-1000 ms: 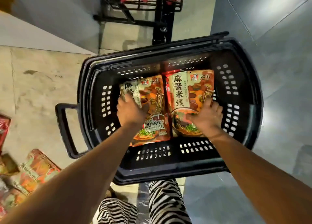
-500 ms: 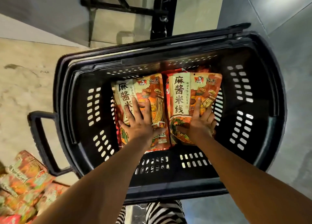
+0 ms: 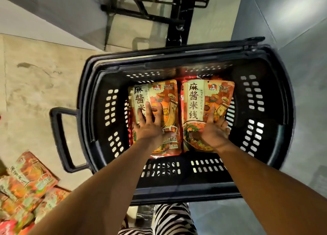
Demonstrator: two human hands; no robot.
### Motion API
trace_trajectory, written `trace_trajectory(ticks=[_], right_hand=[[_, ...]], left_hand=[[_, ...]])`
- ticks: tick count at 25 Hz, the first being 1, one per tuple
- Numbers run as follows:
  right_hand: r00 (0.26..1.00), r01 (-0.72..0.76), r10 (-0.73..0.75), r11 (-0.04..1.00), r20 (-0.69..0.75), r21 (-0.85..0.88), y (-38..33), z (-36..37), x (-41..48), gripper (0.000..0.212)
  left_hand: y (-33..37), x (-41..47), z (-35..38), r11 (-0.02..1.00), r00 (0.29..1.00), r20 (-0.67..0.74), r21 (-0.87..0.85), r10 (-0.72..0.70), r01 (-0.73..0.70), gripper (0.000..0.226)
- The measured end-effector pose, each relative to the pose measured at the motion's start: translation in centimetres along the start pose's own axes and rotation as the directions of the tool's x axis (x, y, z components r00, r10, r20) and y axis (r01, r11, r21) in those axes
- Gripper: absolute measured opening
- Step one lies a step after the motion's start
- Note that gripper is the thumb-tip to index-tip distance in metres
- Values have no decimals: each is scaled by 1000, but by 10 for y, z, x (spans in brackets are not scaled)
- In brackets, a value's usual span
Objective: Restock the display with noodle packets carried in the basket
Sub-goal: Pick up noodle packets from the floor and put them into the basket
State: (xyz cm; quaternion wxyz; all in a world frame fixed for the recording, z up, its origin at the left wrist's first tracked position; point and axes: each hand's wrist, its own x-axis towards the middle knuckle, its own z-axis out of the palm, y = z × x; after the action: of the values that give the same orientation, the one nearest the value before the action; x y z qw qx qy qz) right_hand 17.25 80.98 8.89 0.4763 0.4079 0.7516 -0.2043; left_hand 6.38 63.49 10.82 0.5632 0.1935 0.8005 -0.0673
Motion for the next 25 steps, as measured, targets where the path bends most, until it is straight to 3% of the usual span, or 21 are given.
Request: trace_trajectory(ticks=[6,10,14,21,25], right_hand=[[988,108,-127,975,-85,-196,-28,-55,-81,106],[946,216,-290,894,-141,-393,-62,-80,-140,90],[900,306,-414,824,-139,-476,-110,-90,-185,86],[786,378,-580,725,-215,-575,-221,-72,-240,82],[774,373,-597,700,-212,-609,-283,-38,-264,84]], left_hand=[[-51,-78,-38,988,962,-257,141,91,-55,82],[-96,-131,-62,996,906,-416,69,82,-59,75],[-163,-166,-69,999,852,-522,-48,-46,24,78],[-274,-209,-41,959,834,-481,-210,-271,190,77],[-336,-220,-13,935,842,-426,-269,-330,230,80]])
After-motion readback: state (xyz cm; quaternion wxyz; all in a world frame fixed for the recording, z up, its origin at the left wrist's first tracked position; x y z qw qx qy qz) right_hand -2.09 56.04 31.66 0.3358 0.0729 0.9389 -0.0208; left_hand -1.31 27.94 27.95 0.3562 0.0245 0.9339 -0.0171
